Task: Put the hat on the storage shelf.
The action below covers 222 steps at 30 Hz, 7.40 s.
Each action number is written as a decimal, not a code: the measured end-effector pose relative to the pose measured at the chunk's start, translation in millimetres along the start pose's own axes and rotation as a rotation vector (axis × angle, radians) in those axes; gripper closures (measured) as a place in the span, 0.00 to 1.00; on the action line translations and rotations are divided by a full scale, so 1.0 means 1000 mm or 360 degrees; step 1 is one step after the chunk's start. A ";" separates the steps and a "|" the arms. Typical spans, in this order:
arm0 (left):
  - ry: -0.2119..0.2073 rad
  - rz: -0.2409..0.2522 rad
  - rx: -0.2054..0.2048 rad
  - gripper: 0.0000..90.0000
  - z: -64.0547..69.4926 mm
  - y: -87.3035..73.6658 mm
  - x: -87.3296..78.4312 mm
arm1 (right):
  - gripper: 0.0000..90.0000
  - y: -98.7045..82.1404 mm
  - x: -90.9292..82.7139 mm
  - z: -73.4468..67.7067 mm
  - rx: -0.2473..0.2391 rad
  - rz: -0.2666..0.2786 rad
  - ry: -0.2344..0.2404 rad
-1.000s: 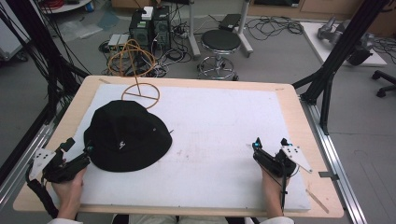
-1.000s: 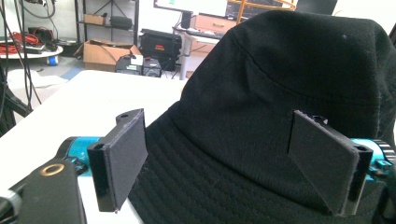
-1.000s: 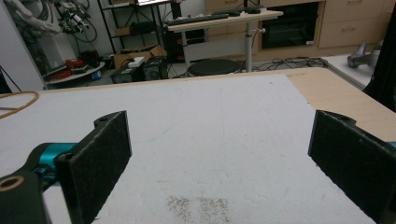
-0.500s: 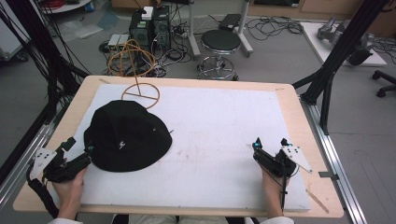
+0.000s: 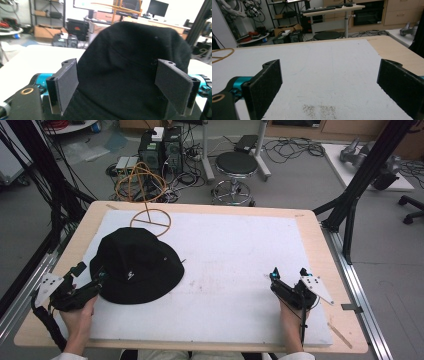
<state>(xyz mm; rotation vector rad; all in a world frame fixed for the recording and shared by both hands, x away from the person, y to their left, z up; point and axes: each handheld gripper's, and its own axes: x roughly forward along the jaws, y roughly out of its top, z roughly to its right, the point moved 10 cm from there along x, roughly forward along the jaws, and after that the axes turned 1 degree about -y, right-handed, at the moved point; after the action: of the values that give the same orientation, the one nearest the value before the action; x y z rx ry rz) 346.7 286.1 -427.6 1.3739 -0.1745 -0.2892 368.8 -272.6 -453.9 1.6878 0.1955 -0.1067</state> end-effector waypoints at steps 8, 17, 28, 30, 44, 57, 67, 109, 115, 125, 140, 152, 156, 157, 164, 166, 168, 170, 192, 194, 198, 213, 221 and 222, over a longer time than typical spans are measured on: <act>-0.0013 -0.0020 0.0032 0.22 0.013 0.005 0.008 | 0.06 -0.001 0.000 -0.001 0.0002 -0.0007 0.0010; -0.0051 -0.0106 0.0059 0.22 0.026 -0.001 0.019 | 0.06 -0.001 0.001 -0.003 -0.0005 -0.0011 0.0023; -0.0082 -0.0195 0.0088 0.22 0.035 -0.008 0.028 | 0.06 -0.001 0.002 -0.006 -0.0053 -0.0016 0.0034; -0.0084 -0.0210 0.0077 0.22 0.035 -0.010 0.030 | 0.06 -0.001 0.002 -0.007 -0.0069 -0.0014 0.0036; -0.0106 -0.0261 0.0108 0.23 0.047 -0.017 0.042 | 0.06 -0.002 0.002 -0.008 -0.0063 -0.0024 0.0037; -0.0084 -0.0336 0.0205 0.32 0.055 -0.028 0.053 | 0.06 -0.001 0.002 -0.007 -0.0057 -0.0018 0.0035; 0.0043 -0.0392 0.0273 0.53 0.049 -0.033 0.054 | 0.06 -0.002 0.002 -0.008 -0.0052 -0.0023 0.0037; 0.0017 -0.0339 0.0173 0.96 0.051 -0.025 0.048 | 0.06 -0.003 0.004 -0.006 -0.0063 -0.0035 0.0017; 0.0035 -0.0251 0.0206 0.96 0.051 -0.014 0.043 | 0.06 -0.002 0.003 -0.006 -0.0057 -0.0028 0.0014; 0.0066 -0.0150 0.0286 0.96 0.059 0.000 0.032 | 0.06 -0.002 0.003 -0.006 -0.0053 -0.0022 0.0026; 0.0054 0.0070 0.0353 0.96 0.072 0.036 0.012 | 0.06 0.001 0.001 -0.006 -0.0054 0.0008 0.0017; 0.0113 0.0196 0.0382 0.96 0.073 0.062 0.003 | 0.06 0.001 0.001 -0.006 -0.0054 0.0005 0.0019; 0.0114 0.0228 0.0384 0.96 0.073 0.070 0.000 | 0.06 0.001 0.001 -0.006 -0.0056 0.0005 0.0012; 0.0111 0.0265 0.0381 0.96 0.075 0.076 -0.001 | 0.06 0.001 0.001 -0.006 -0.0050 0.0000 0.0011; 0.0097 0.0320 0.0402 0.96 0.084 0.093 0.001 | 0.06 0.000 0.001 -0.007 -0.0048 0.0000 0.0020; 0.0094 0.0336 0.0414 0.96 0.087 0.098 0.003 | 0.06 0.000 0.001 -0.007 -0.0044 -0.0004 0.0020; 0.0097 0.0357 0.0420 0.96 0.090 0.103 0.006 | 0.06 0.001 0.001 -0.007 -0.0054 0.0005 0.0020; 0.0095 0.0373 0.0418 0.96 0.092 0.108 0.009 | 0.06 0.001 0.001 -0.007 -0.0046 0.0006 0.0023; 0.0130 0.0417 0.0366 0.96 0.086 0.149 0.059 | 0.06 0.003 -0.002 -0.011 -0.0042 0.0023 0.0059; 0.0146 0.0418 0.0348 0.96 0.081 0.152 0.062 | 0.06 0.002 -0.002 -0.012 -0.0030 0.0018 0.0060; 0.0145 0.0405 0.0327 0.96 0.072 0.156 0.073 | 0.06 0.003 -0.002 -0.011 -0.0041 0.0029 0.0057; 0.0086 0.0328 0.0226 0.96 0.061 0.174 0.131 | 0.06 0.002 -0.001 -0.014 -0.0066 0.0025 0.0073; 0.0073 0.0300 0.0193 0.96 0.060 0.189 0.163 | 0.06 0.002 0.000 -0.015 -0.0068 0.0018 0.0074; 0.0071 0.0292 0.0193 0.96 0.060 0.190 0.167 | 0.06 0.002 -0.001 -0.015 -0.0065 0.0016 0.0074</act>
<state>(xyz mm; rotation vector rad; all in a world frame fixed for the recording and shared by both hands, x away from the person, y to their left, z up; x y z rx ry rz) 507.3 211.4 -237.3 1.4719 -0.2831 -0.0955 367.8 -257.6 -450.3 1.6517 0.2226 -0.0554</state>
